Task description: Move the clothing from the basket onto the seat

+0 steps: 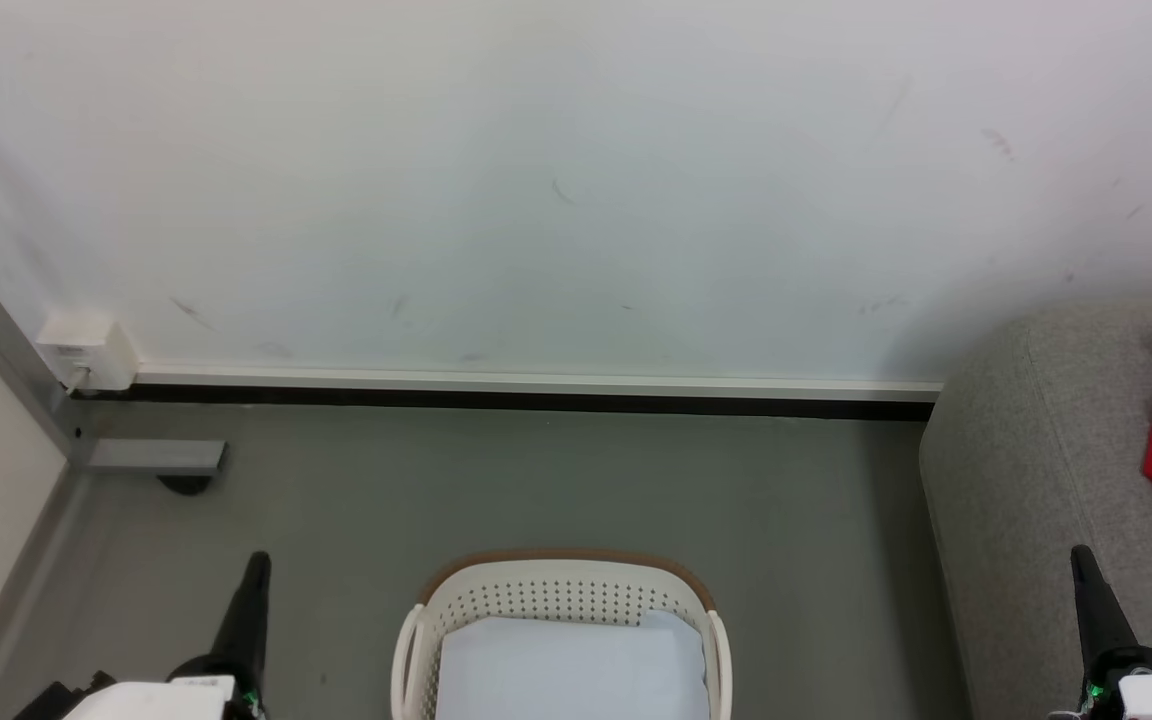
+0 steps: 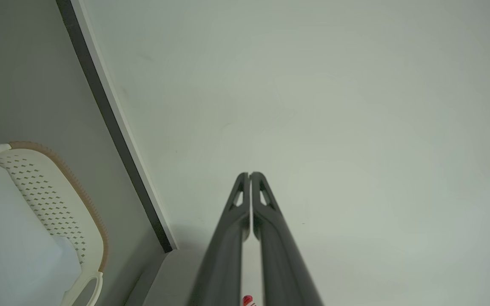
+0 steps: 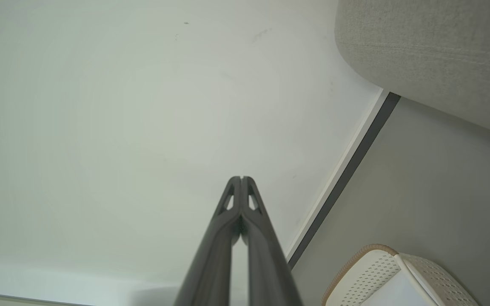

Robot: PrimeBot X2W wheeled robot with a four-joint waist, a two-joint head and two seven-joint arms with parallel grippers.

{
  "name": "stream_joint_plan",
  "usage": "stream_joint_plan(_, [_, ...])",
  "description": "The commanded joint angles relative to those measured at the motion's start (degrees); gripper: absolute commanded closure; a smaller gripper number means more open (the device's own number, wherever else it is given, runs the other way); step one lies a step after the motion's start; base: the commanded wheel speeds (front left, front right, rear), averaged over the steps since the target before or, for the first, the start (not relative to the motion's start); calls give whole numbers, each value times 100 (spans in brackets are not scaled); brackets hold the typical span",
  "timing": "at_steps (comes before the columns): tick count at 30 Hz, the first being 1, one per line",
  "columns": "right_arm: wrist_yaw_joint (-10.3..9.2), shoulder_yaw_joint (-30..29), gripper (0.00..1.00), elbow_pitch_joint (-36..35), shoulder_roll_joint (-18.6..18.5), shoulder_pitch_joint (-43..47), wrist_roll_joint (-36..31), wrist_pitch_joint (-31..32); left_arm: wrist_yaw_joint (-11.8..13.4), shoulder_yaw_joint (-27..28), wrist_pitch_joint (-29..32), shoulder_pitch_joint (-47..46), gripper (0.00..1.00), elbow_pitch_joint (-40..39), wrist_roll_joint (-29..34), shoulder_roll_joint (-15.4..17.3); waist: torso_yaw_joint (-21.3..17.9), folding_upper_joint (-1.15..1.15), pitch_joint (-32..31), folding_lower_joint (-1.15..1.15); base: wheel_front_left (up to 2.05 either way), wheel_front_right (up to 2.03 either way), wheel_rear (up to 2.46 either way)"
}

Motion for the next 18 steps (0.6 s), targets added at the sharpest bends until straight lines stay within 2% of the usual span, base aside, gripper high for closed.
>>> stream_joint_plan(1, [-10, -25, 100, 3, -52, -92, 115, 42, -30, 37, 46, -86, 100, -34, -104, 46, -1, 0, 1, 0, 0, 0, 0])
stream_joint_plan(18, [-11, -48, 100, 41, -54, -190, 851, 223, -84, 110, 222, -143, 100, -67, -765, 49, -27, 0, 21, 0, 0, 0, 0])
